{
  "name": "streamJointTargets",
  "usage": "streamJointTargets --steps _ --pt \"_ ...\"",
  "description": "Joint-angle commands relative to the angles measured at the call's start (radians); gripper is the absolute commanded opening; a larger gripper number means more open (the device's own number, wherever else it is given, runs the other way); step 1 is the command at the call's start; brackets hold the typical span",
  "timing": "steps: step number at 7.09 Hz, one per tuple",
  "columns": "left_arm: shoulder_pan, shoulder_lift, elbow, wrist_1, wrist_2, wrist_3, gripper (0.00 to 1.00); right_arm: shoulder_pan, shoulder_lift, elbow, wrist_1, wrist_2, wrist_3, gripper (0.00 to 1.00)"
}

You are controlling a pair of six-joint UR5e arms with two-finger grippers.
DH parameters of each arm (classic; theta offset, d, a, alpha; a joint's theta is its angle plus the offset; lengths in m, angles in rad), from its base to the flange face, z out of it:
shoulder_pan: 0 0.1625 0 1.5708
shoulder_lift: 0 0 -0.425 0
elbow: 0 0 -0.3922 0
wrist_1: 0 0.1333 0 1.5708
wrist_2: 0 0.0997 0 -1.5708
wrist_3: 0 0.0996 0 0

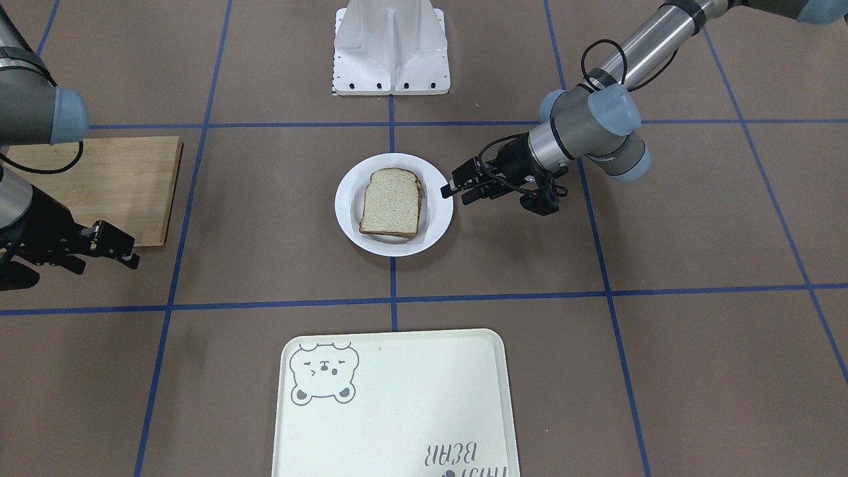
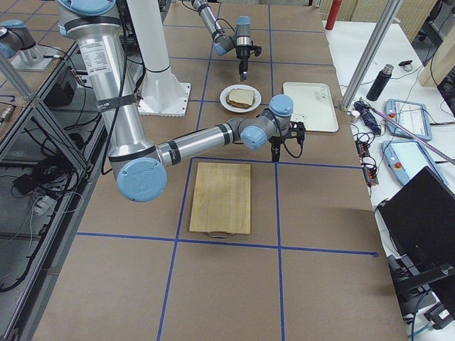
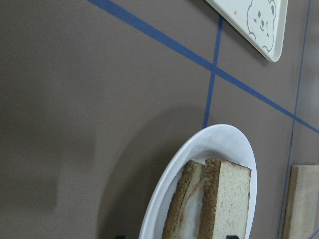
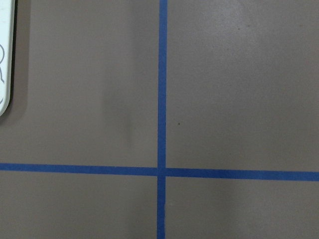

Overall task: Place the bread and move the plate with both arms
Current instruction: 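Close the left gripper on the white plate's rim nearest it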

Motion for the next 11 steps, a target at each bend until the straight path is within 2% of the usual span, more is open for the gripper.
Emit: streamJointTargets --steps 1,9,11 --pt "0.021 -0.004 0.022 -0.004 0.009 -0.003 0.67 0.0 -0.003 -0.001 0.0 0.001 0.0 1.0" --pt "0.072 -0.016 0.056 -0.053 0.086 -0.004 0.44 -0.002 -0.014 0.001 0.0 0.001 0.0 1.0" --pt "0.082 -0.018 0.06 -0.053 0.087 -0.004 0.43 0.0 -0.02 0.002 0.001 0.001 -0.002 1.0"
